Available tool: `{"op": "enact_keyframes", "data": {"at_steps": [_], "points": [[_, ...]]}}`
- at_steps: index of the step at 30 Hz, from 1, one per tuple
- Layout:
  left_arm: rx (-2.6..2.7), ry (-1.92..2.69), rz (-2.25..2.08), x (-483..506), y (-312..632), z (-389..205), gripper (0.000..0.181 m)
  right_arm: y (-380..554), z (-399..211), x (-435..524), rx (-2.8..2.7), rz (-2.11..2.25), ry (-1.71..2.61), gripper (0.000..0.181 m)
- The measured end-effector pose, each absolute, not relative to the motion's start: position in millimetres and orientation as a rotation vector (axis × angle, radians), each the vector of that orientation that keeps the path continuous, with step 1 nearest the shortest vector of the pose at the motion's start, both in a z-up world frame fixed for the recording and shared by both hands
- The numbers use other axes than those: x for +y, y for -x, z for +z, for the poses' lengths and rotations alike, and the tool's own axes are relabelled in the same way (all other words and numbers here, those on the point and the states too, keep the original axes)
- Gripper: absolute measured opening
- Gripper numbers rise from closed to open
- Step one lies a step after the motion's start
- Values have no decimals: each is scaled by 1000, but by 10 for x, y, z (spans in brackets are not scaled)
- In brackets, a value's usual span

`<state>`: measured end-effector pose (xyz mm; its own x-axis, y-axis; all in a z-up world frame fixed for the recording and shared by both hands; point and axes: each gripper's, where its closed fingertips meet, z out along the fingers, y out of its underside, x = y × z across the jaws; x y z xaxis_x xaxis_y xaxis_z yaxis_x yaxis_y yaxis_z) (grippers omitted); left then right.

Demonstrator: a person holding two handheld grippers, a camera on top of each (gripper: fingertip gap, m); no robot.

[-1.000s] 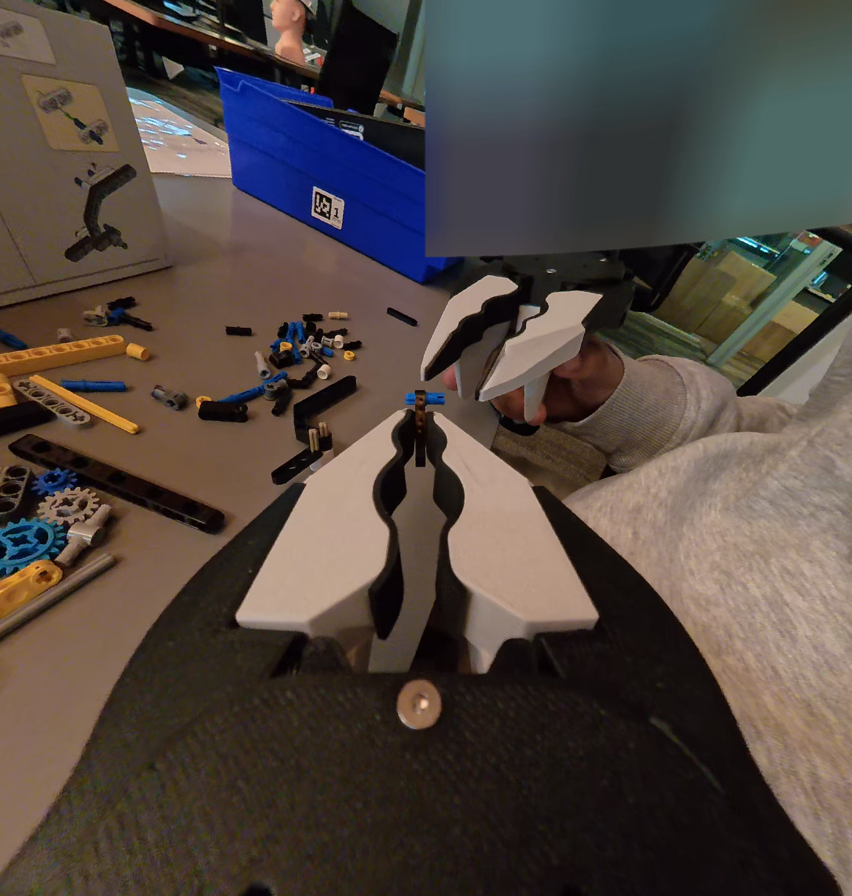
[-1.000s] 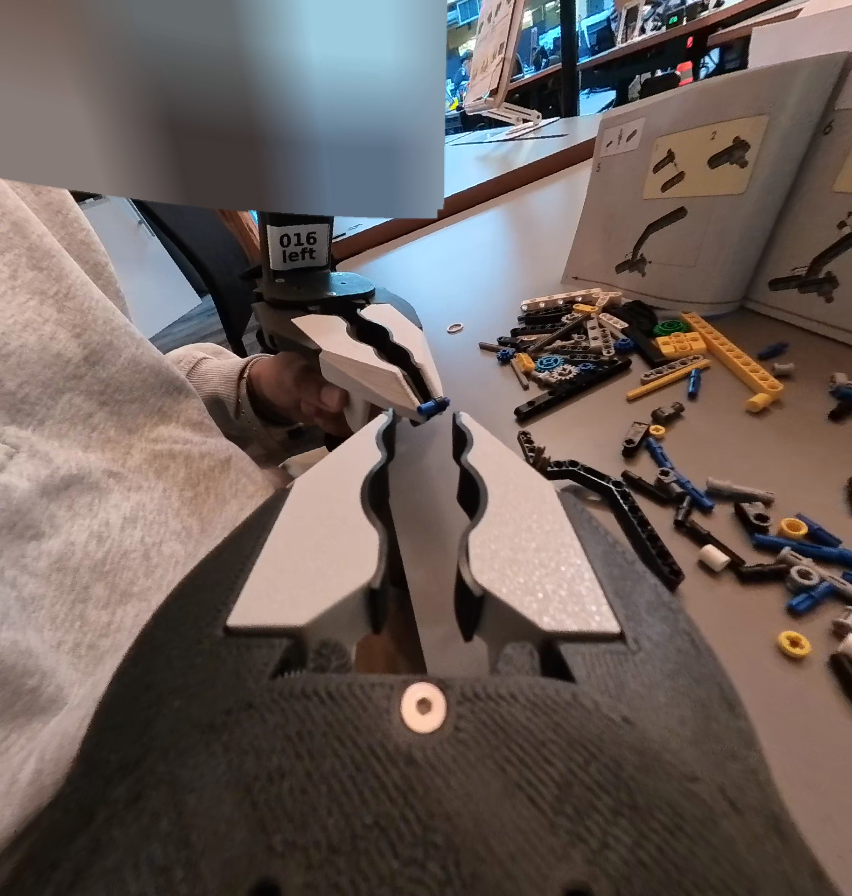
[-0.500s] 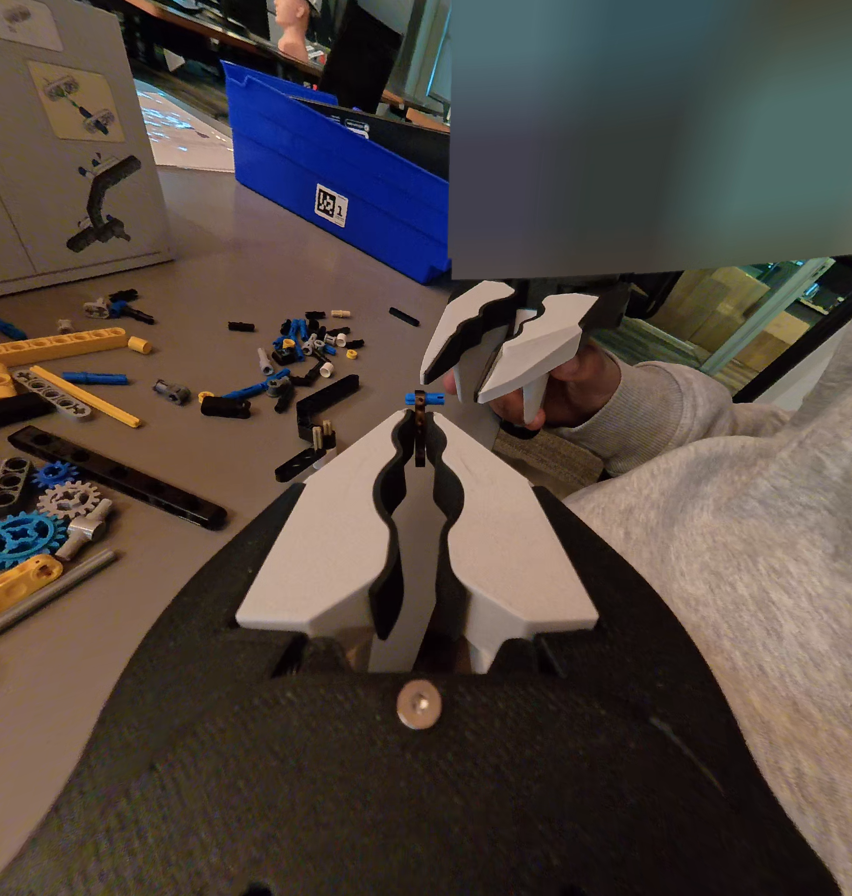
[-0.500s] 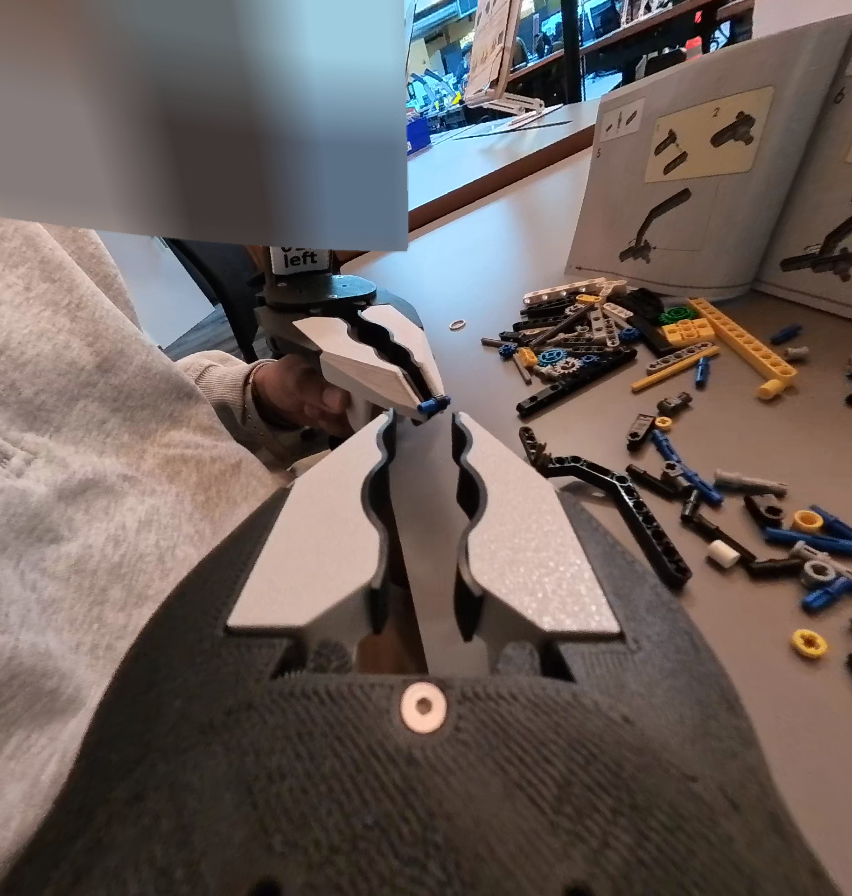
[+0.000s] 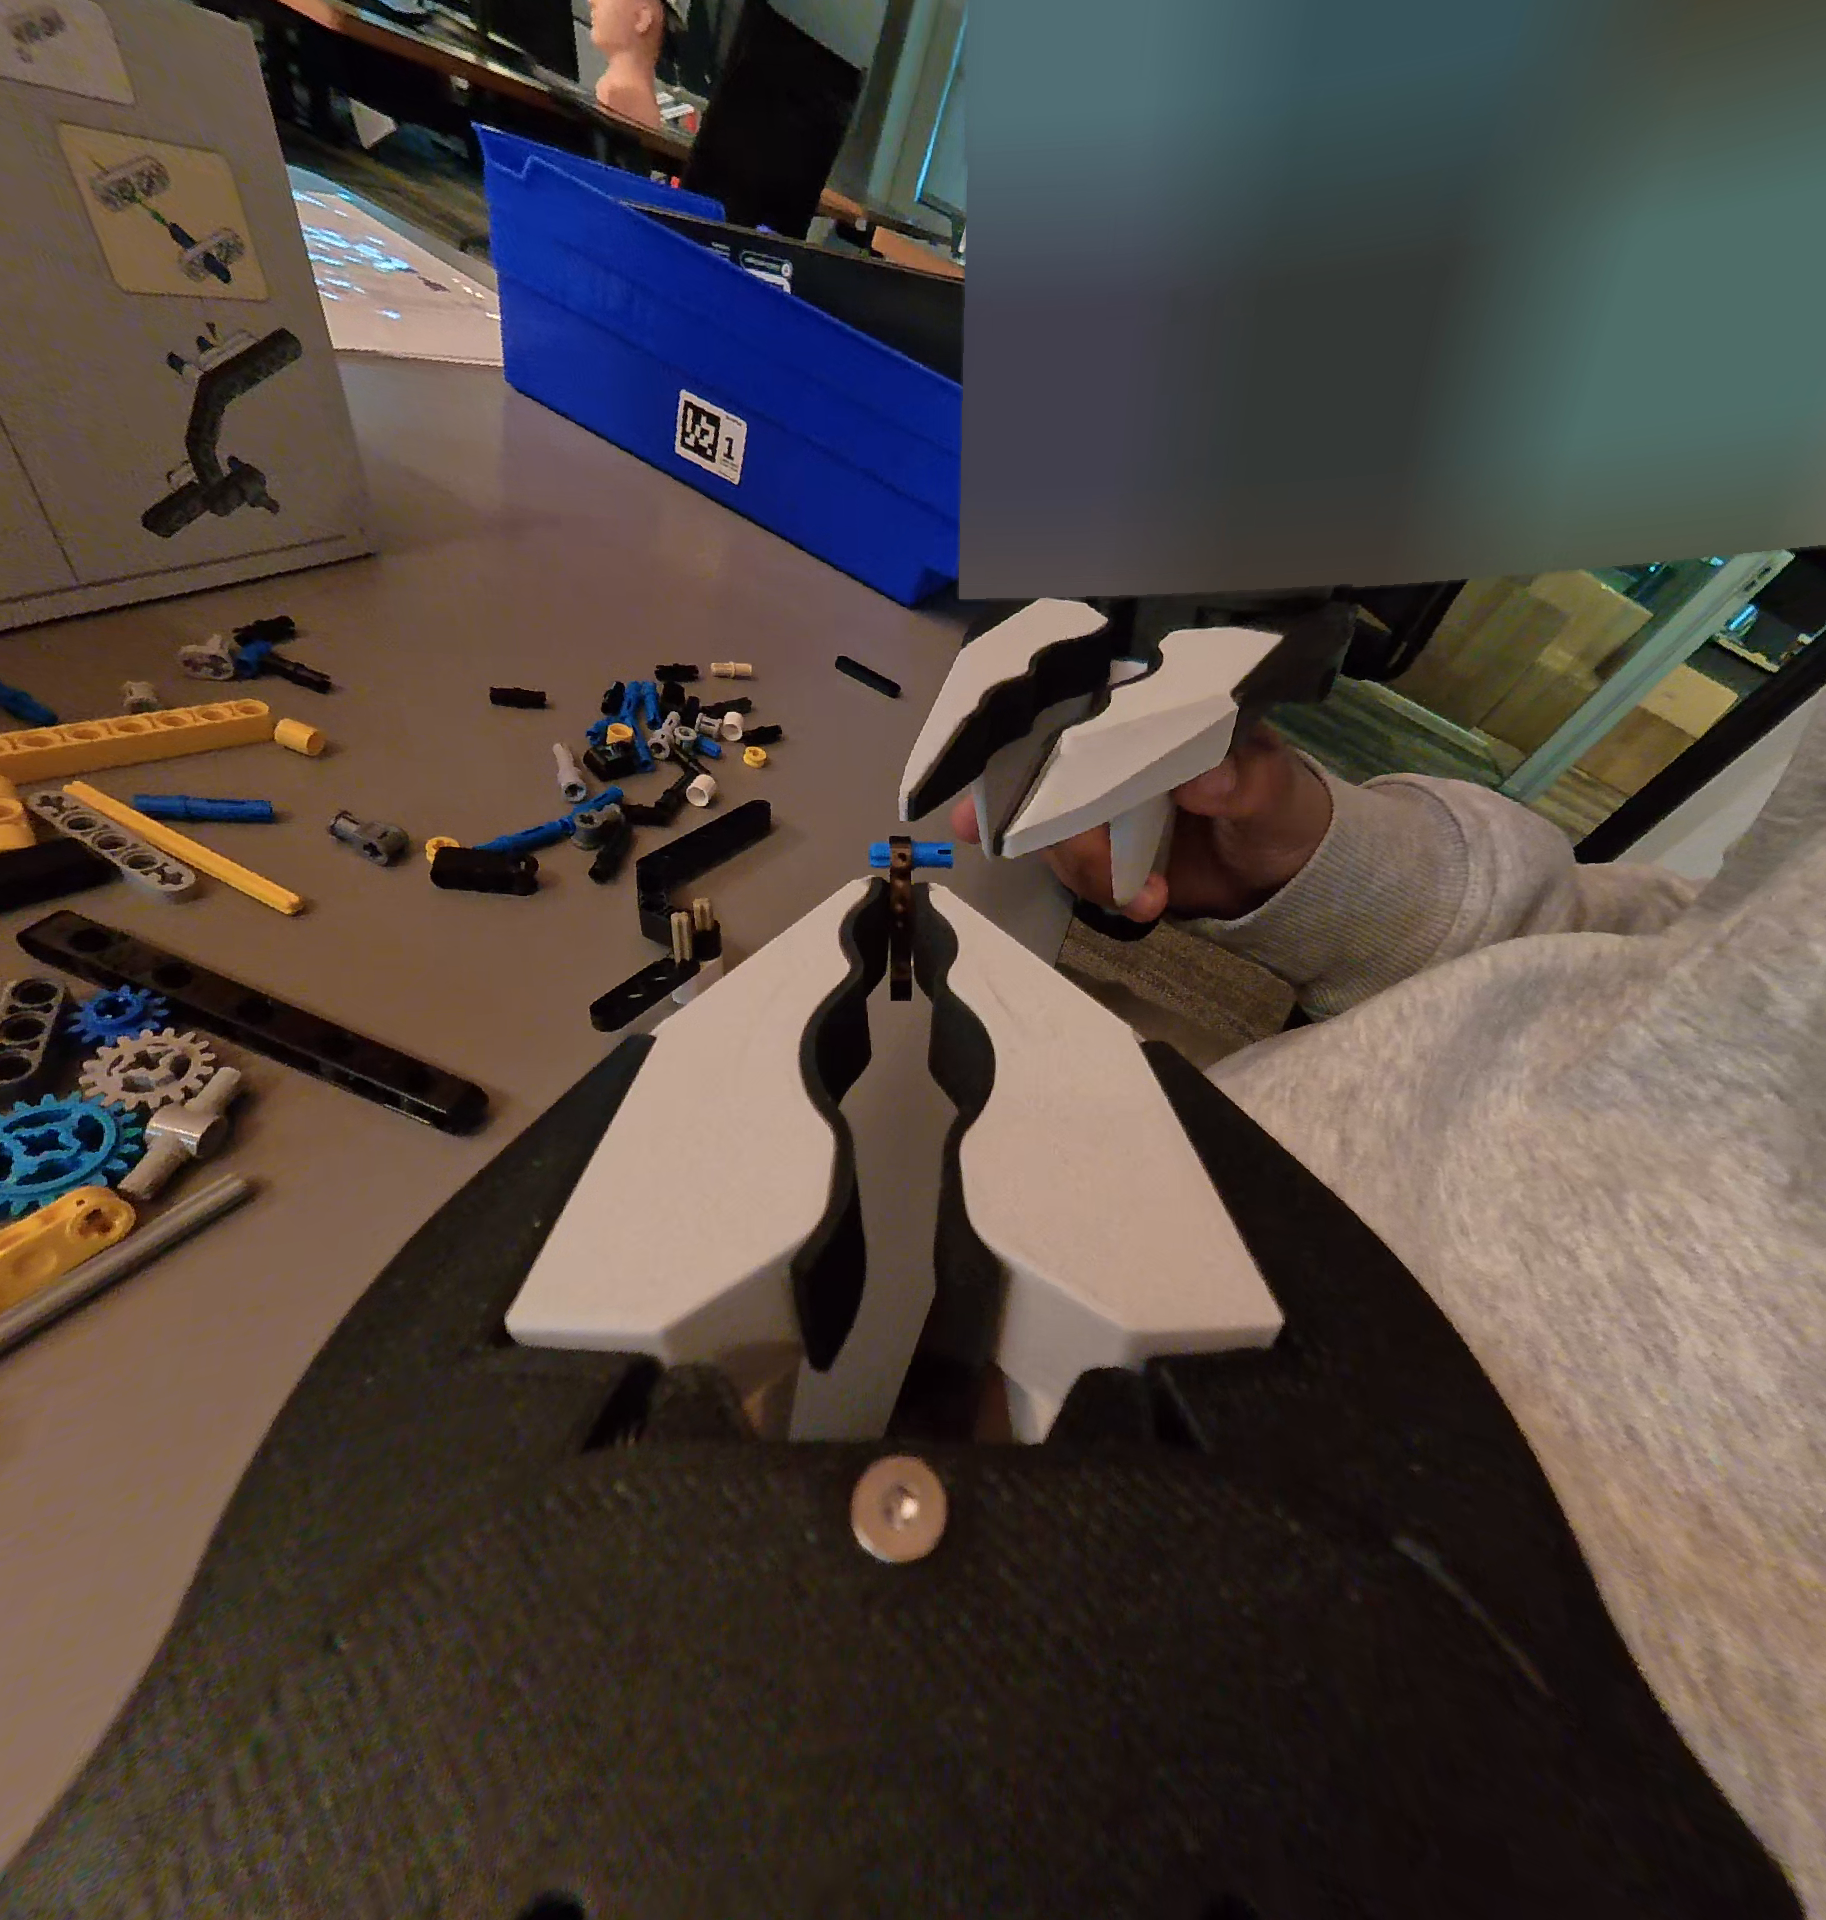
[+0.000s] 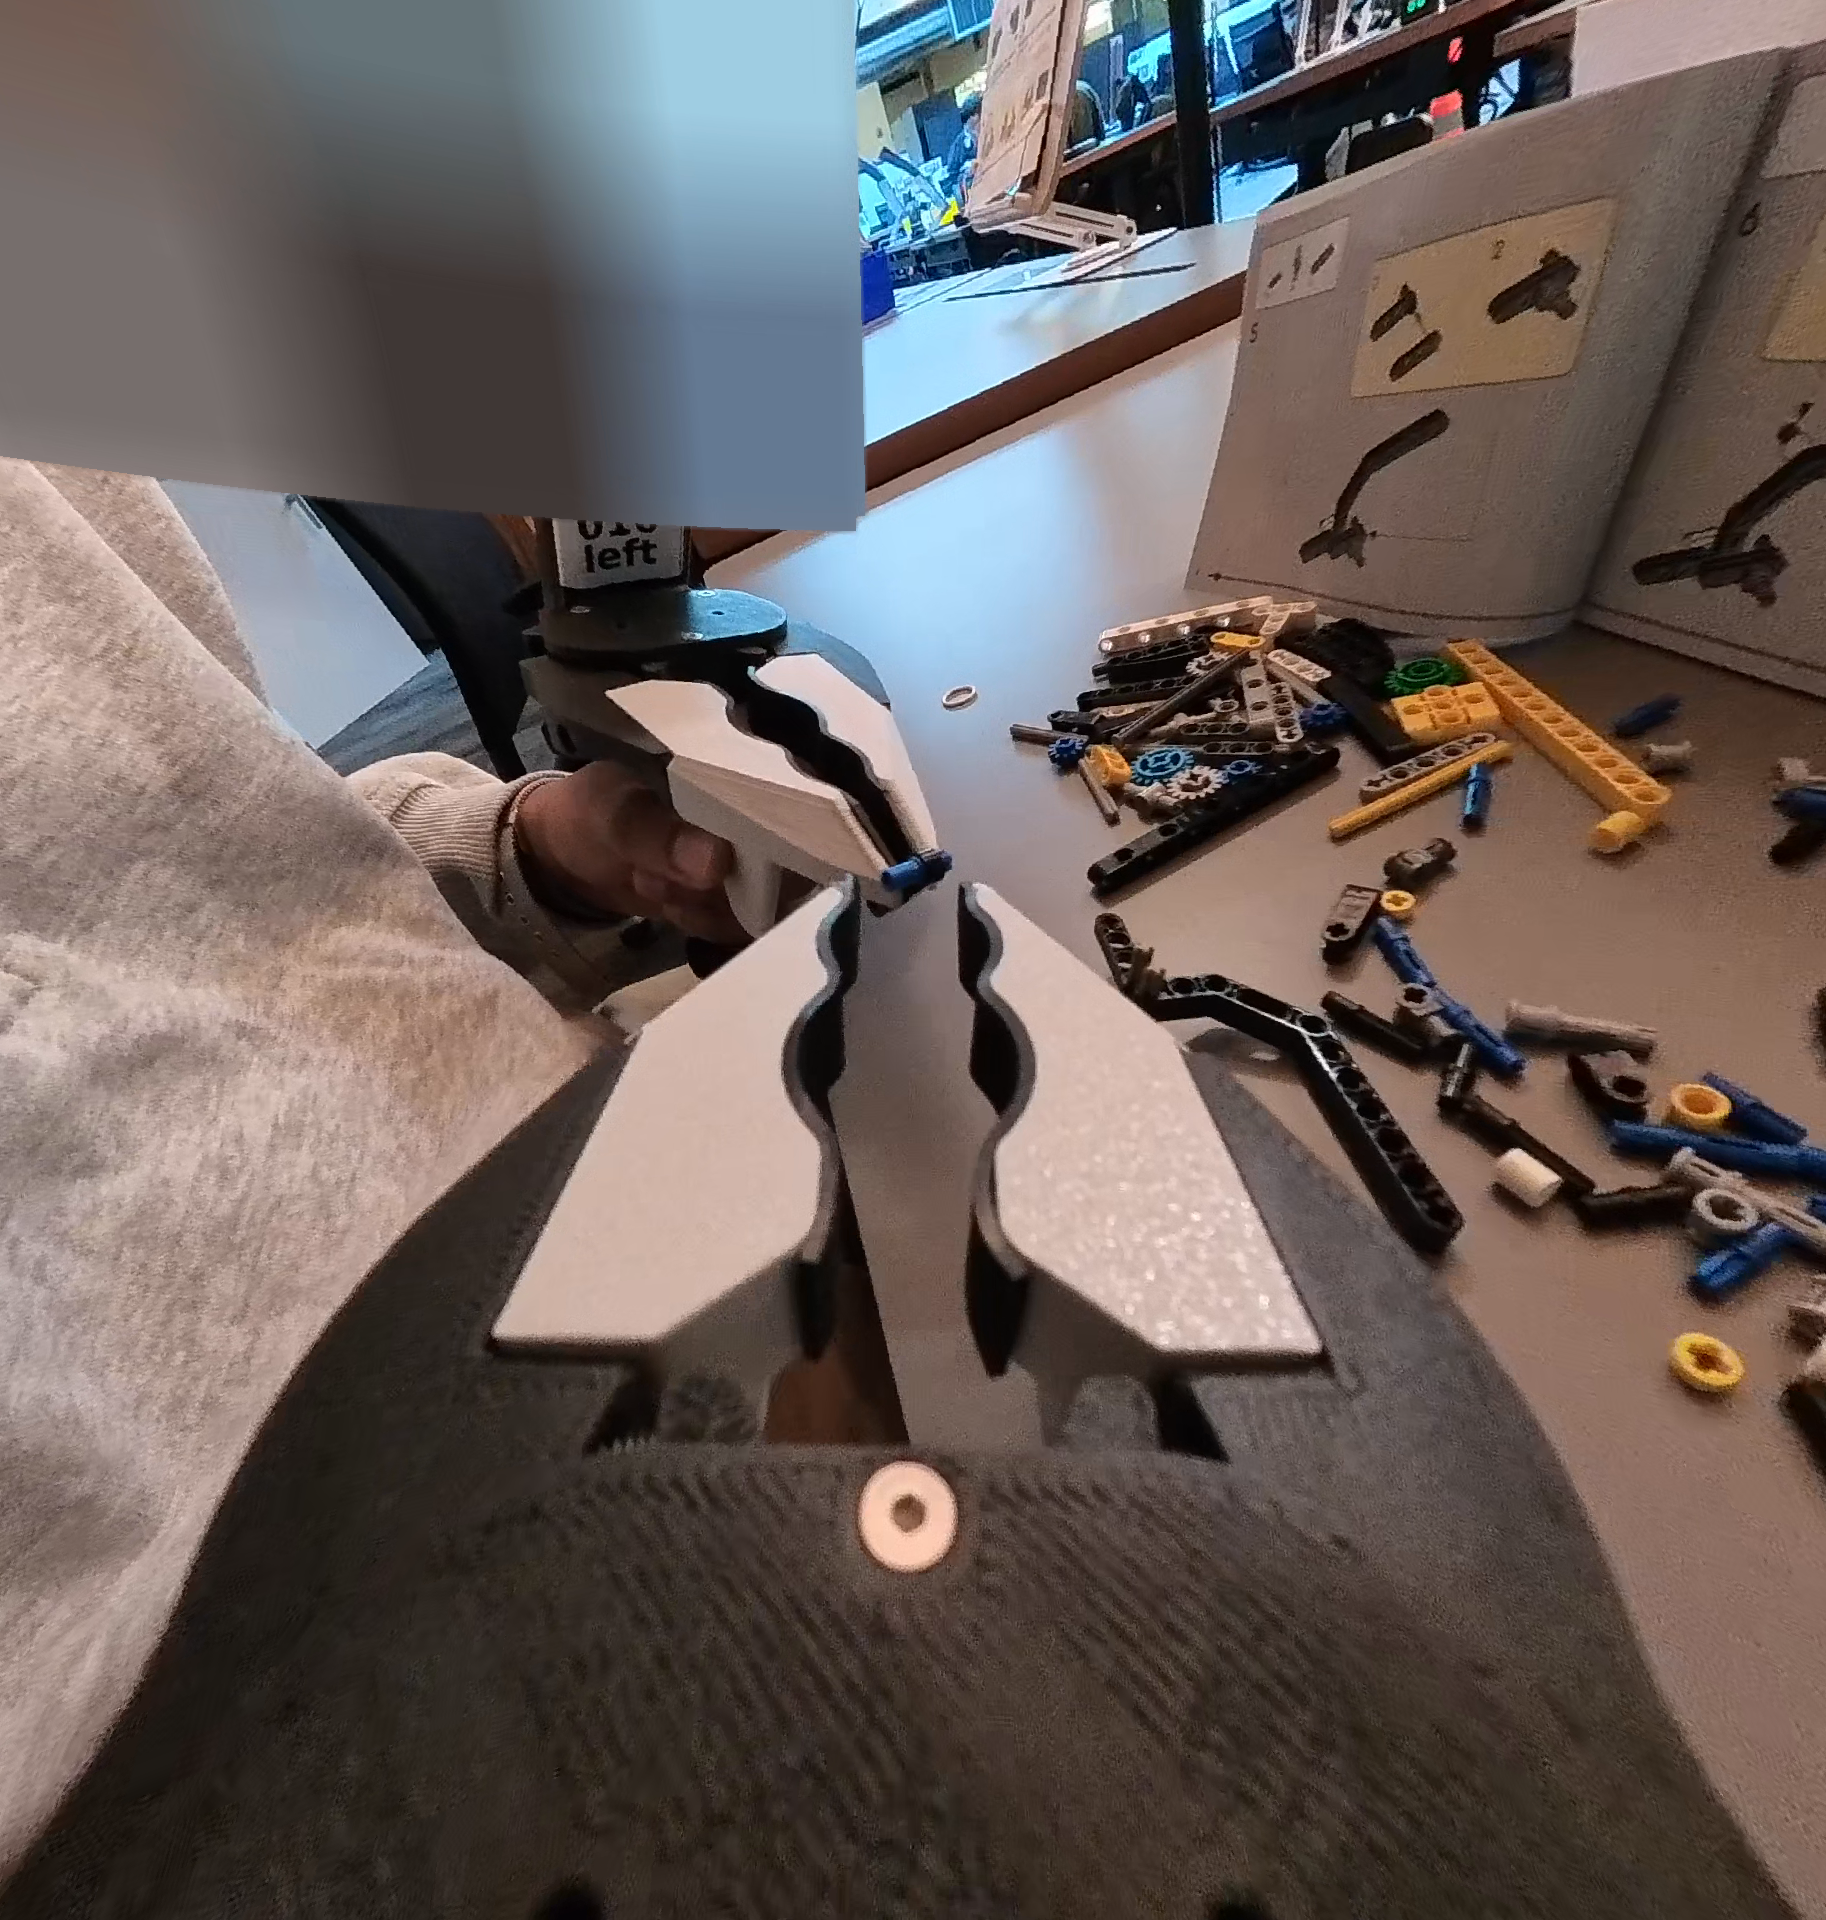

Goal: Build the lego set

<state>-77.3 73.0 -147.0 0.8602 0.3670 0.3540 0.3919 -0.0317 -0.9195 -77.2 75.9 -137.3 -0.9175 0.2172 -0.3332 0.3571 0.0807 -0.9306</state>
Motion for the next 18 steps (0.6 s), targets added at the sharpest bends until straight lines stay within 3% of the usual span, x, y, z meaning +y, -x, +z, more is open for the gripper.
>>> {"op": "enact_keyframes", "data": {"at_steps": [14,18], "points": [[-598,1641,-17,734,768,-1475,1,749,-1382,738,2257,-1967,-570,17],[-600,1637,-17,730,771,-1472,1,791,-1057,980,2400,-2215,-431,8]]}}
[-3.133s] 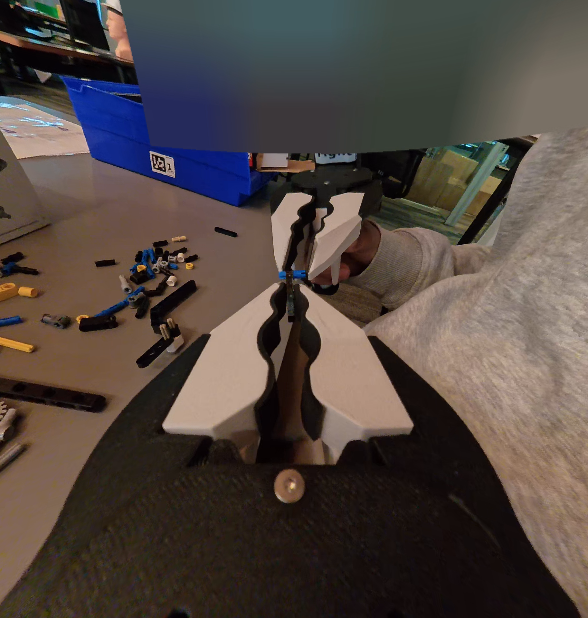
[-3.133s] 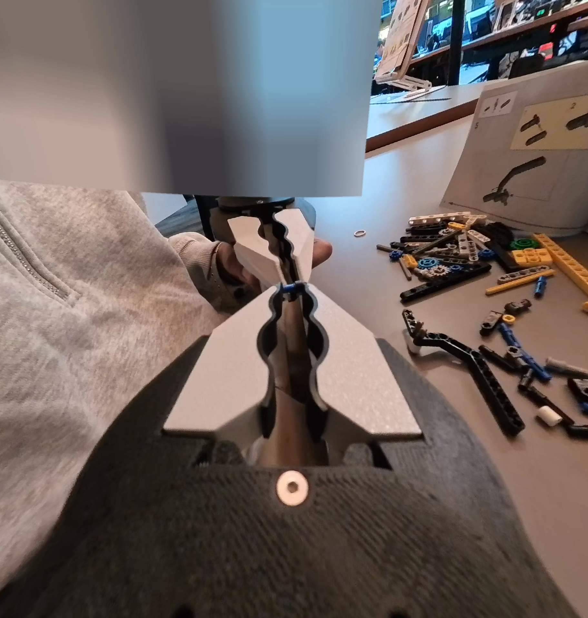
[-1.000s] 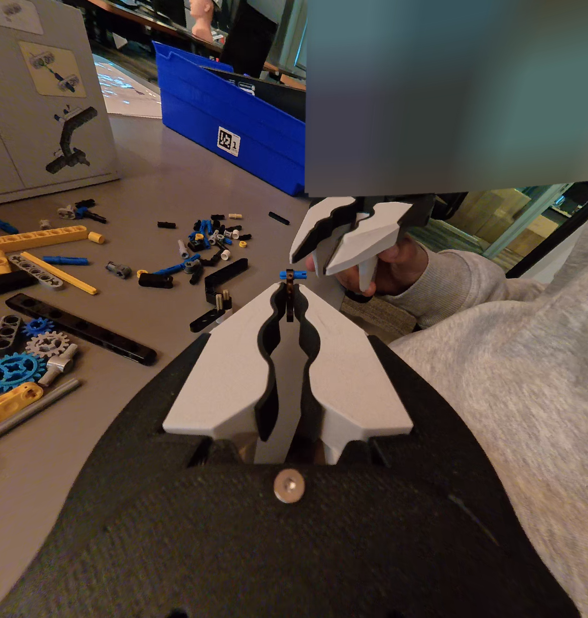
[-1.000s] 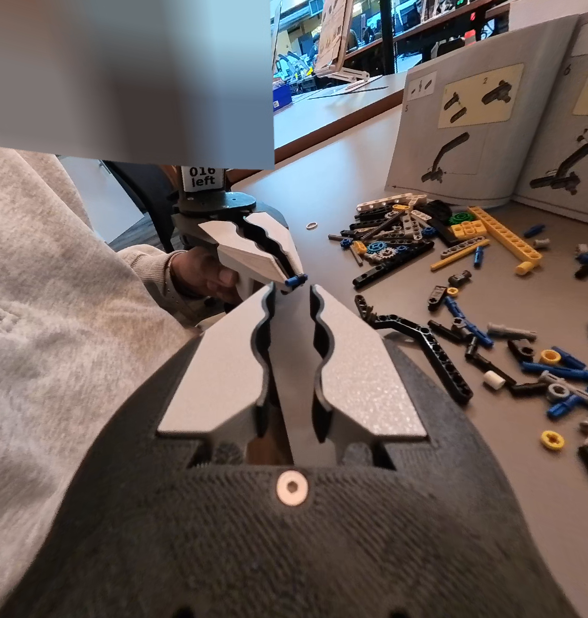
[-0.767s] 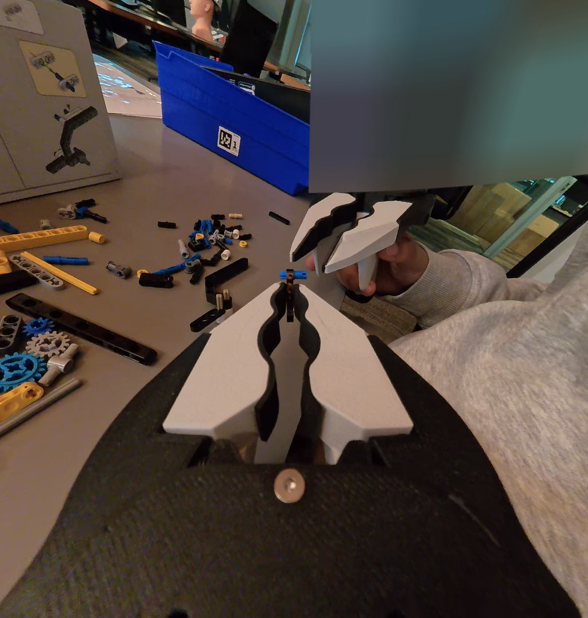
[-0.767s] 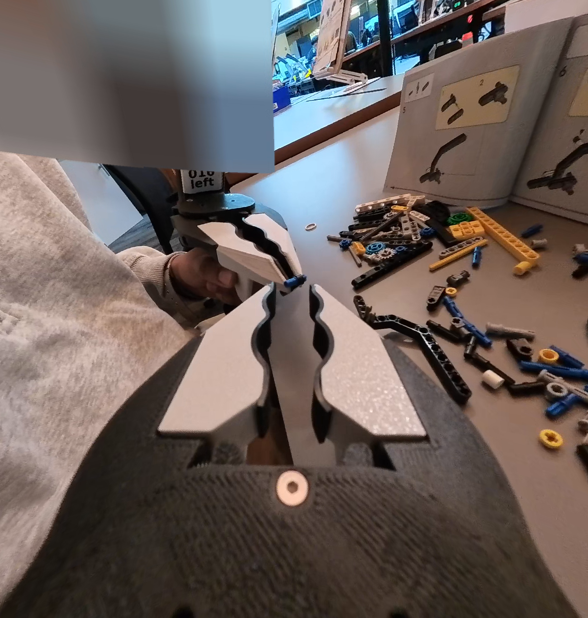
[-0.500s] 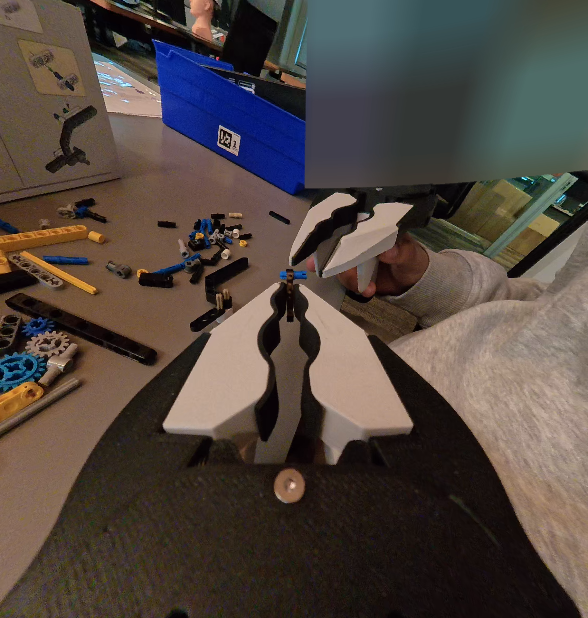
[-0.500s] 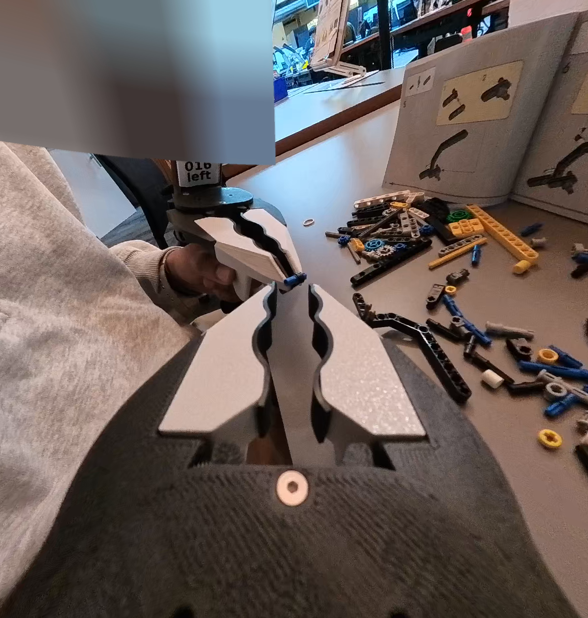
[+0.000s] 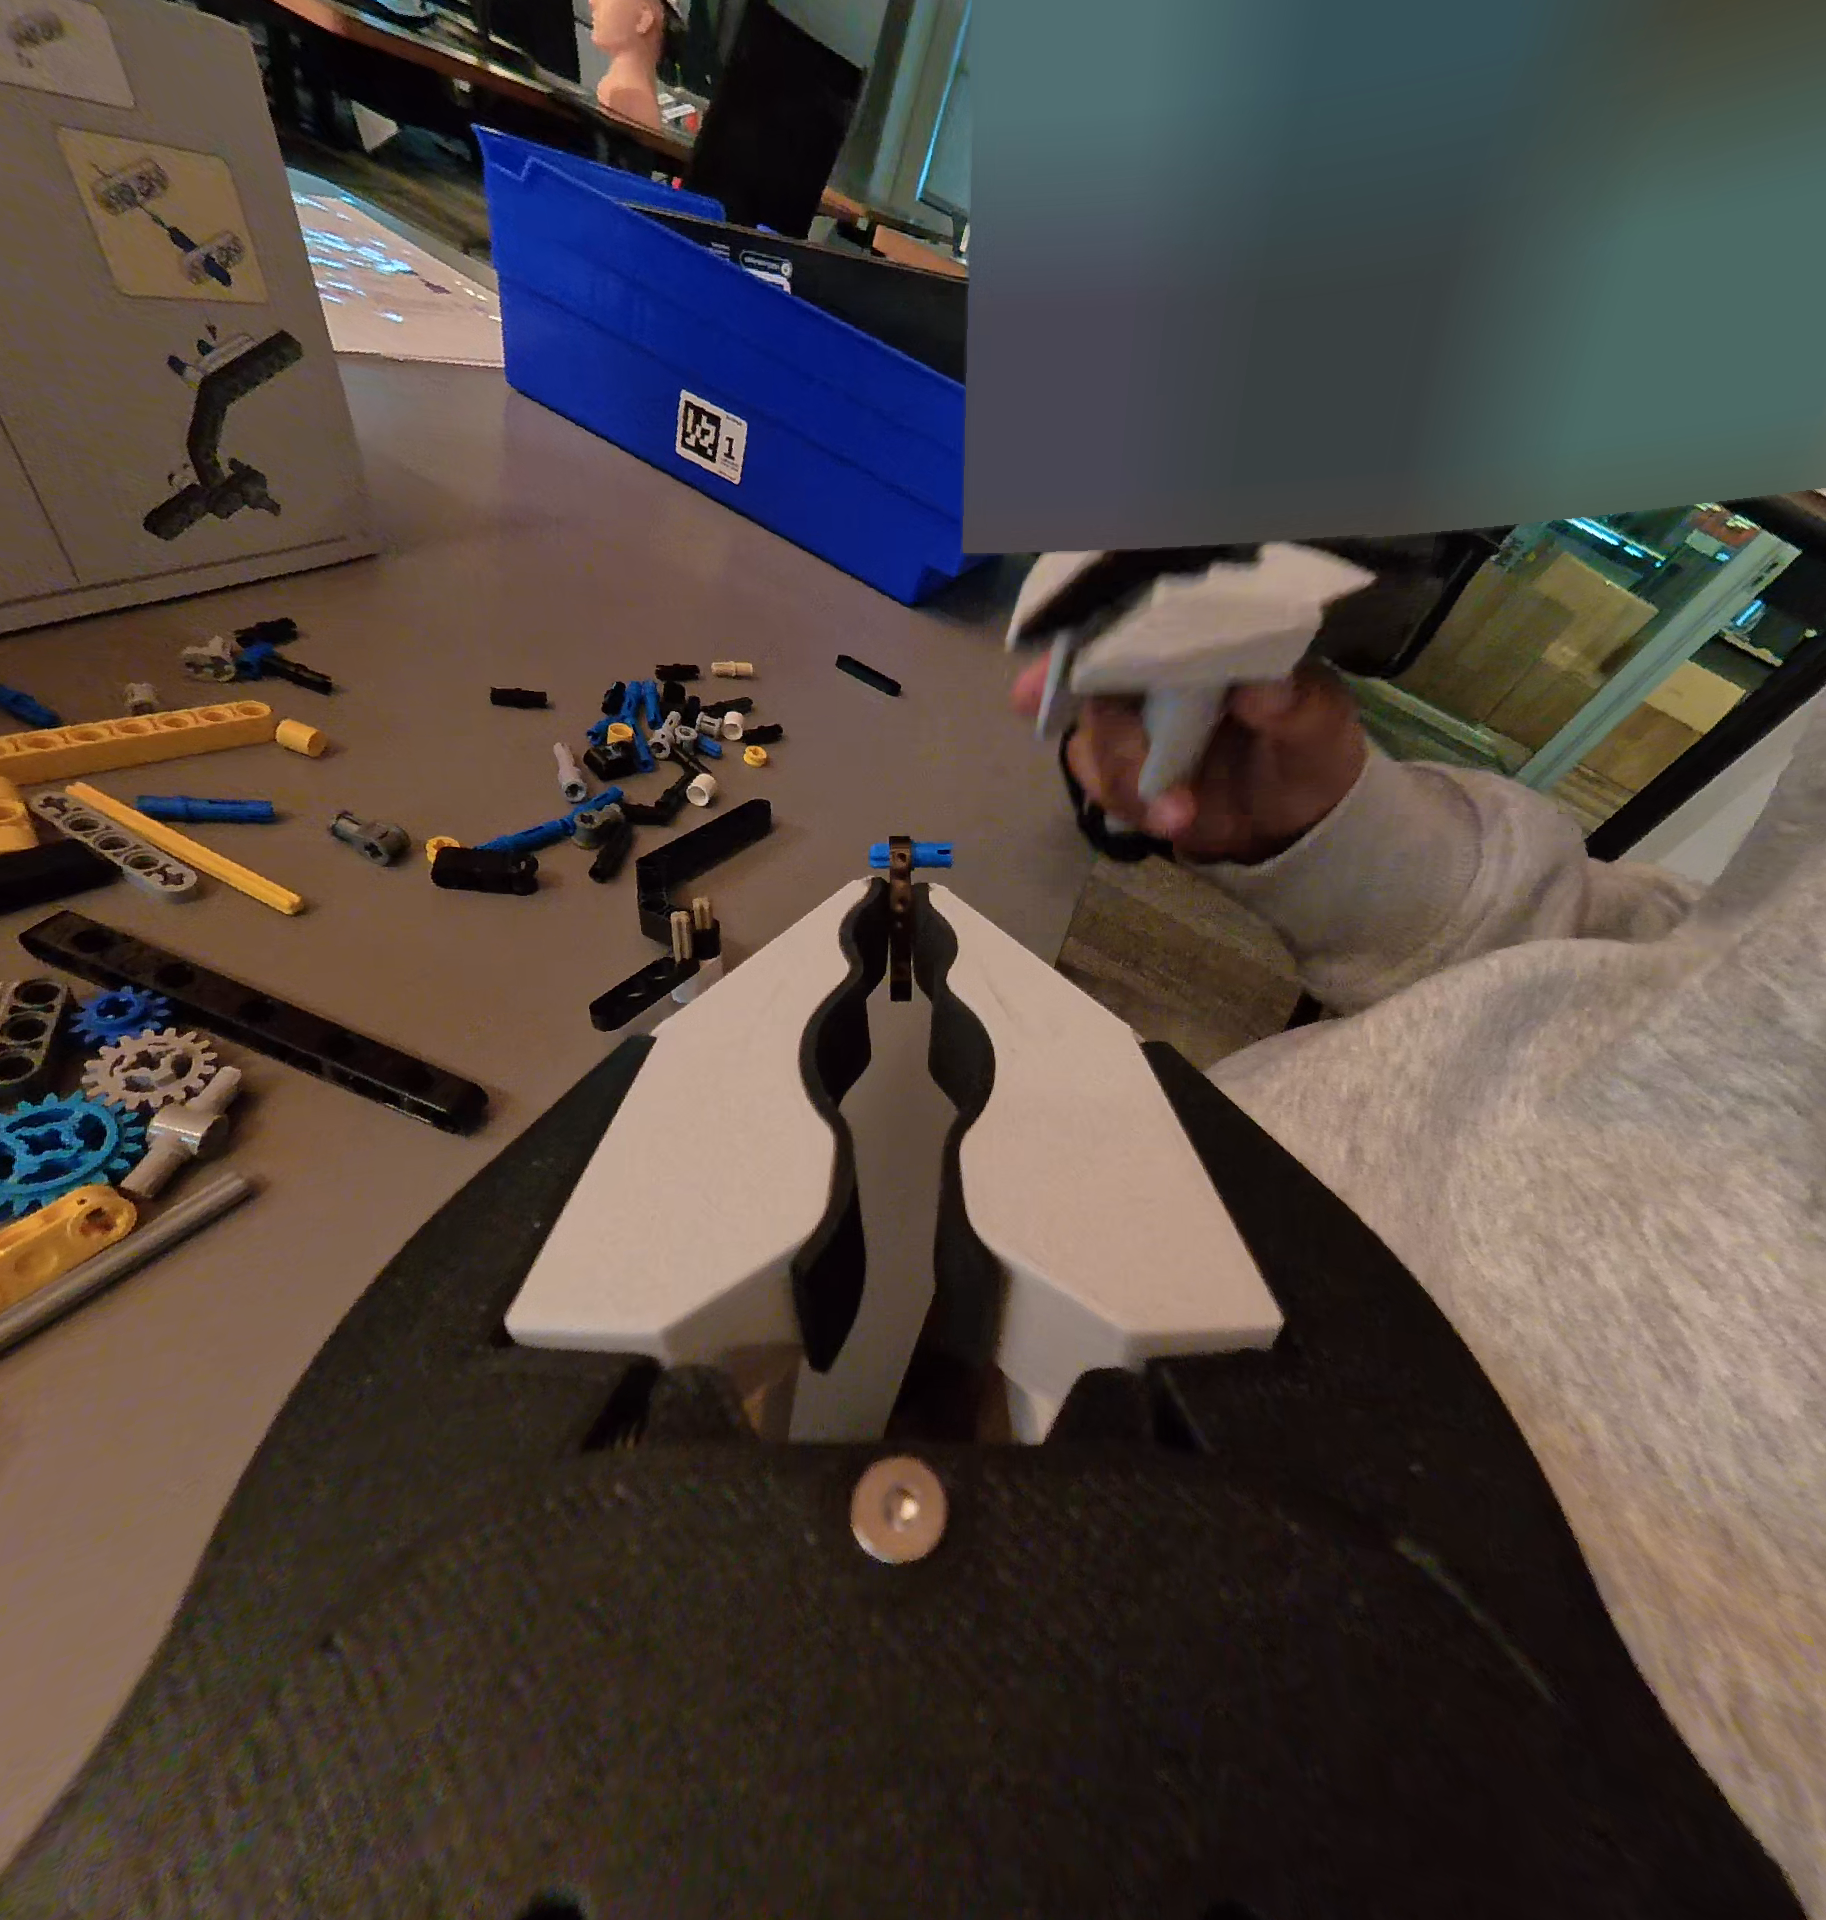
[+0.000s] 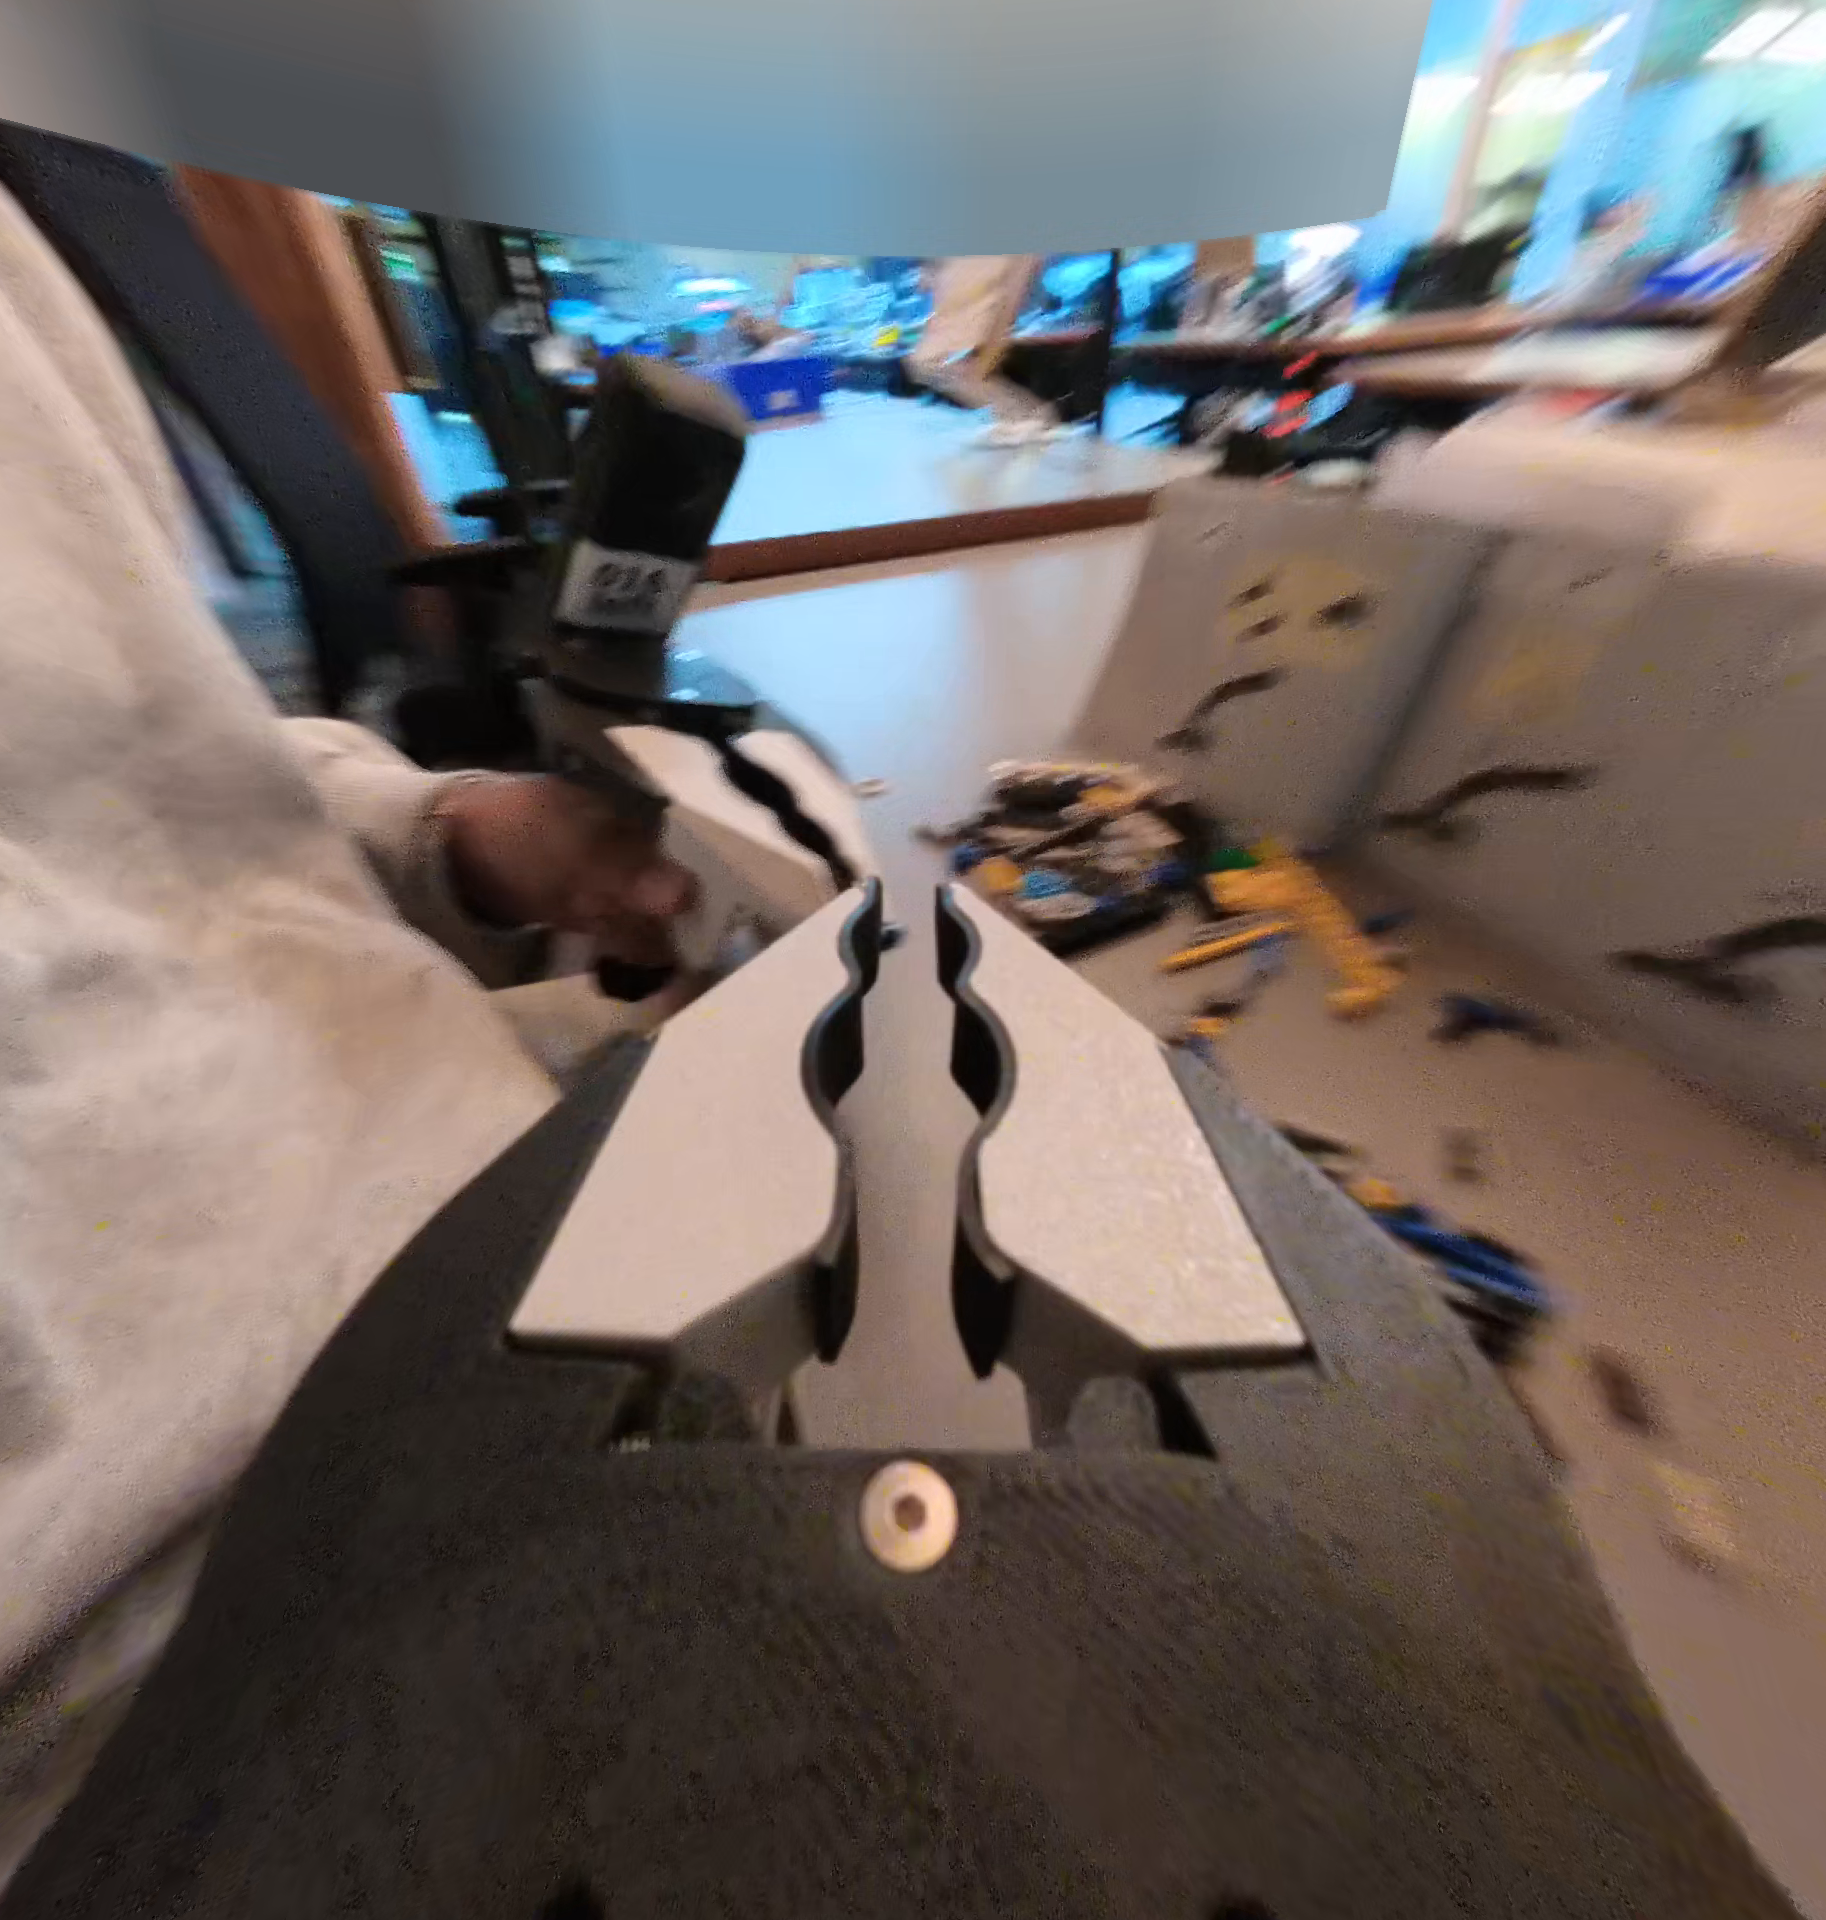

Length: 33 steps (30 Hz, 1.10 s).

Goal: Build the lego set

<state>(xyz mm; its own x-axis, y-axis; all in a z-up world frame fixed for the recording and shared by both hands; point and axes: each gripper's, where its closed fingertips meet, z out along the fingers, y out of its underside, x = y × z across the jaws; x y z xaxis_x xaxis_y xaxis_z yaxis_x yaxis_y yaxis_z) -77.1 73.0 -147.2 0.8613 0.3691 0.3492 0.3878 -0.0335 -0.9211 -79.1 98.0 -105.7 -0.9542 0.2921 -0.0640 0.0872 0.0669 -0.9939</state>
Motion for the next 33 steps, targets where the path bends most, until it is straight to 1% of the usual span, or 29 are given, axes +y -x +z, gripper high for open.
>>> {"op": "enact_keyframes", "data": {"at_steps": [2,4,7,10,14,19,20,21,22,26,31,33], "points": [[-605,1635,-20,727,778,-1474,1,1023,-940,1341,-2041,1827,465,6],[-609,1633,-22,726,783,-1475,1,1315,-989,1803,-1974,1594,643,7],[-612,1640,-19,730,788,-1486,1,1584,-1368,2348,-2027,1350,1034,21],[-616,1648,-14,735,793,-1500,1,1642,-1725,2507,-2087,1246,1269,23],[-617,1654,-6,737,796,-1509,1,1679,-1942,2636,-2106,1068,1316,23],[-610,1662,-4,743,785,-1514,1,1678,-2103,2711,-2118,1037,1418,24],[-609,1664,-3,744,783,-1517,1,1680,-2124,2720,-2120,1037,1437,20],[-608,1669,-2,746,780,-1522,1,1681,-2127,2724,-2121,1038,1443,10],[-606,1674,1,750,778,-1529,1,1675,-2131,2715,-2128,1040,1441,6],[-612,1741,52,769,783,-1620,1,1660,-2082,2619,-2155,1058,1358,5],[-584,1937,168,819,757,-1867,1,1453,-1618,1918,-2220,1561,1059,5],[-562,1997,221,835,749,-1931,1,1373,-1586,1716,-2262,1637,1006,5]]}}
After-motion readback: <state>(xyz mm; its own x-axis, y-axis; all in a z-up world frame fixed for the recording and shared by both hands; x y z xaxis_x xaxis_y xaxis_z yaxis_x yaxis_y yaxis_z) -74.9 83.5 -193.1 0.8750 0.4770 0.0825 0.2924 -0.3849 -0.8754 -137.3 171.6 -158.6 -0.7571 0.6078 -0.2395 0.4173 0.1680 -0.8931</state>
